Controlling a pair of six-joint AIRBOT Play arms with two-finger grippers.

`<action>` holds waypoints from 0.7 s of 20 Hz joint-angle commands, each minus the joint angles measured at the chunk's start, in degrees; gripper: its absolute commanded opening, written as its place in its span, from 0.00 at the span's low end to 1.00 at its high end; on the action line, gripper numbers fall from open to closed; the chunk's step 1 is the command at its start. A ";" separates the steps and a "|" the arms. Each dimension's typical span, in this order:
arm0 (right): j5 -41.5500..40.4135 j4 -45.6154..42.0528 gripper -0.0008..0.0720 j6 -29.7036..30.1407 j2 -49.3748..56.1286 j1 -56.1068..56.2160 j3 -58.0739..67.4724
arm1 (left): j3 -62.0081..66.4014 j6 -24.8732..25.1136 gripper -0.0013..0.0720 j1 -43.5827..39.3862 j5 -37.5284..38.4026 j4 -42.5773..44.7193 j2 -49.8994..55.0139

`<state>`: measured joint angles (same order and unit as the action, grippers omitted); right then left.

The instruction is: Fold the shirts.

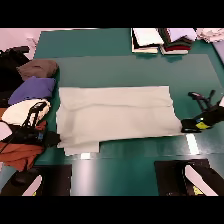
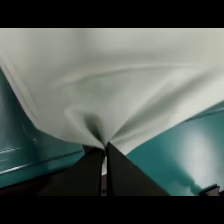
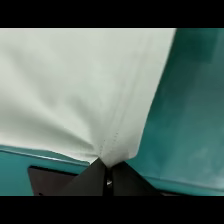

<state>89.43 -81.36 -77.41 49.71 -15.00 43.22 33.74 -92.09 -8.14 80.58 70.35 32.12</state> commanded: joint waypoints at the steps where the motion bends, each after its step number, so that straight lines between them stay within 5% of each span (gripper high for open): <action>1: 1.44 -3.72 0.03 -0.22 -4.39 -0.74 4.63 | 2.62 -0.04 0.05 0.02 3.80 0.17 -2.29; 8: -6.78 -3.65 0.03 -2.75 14.91 6.91 21.05 | 16.59 5.70 0.05 0.02 -16.81 7.23 19.17; 14: -9.62 4.31 0.03 -3.58 33.83 9.07 34.49 | 24.26 7.02 0.05 0.04 -25.11 7.28 39.26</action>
<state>81.76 -82.48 -80.49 75.79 -6.70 71.70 54.76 -85.82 -8.14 60.64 77.21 63.29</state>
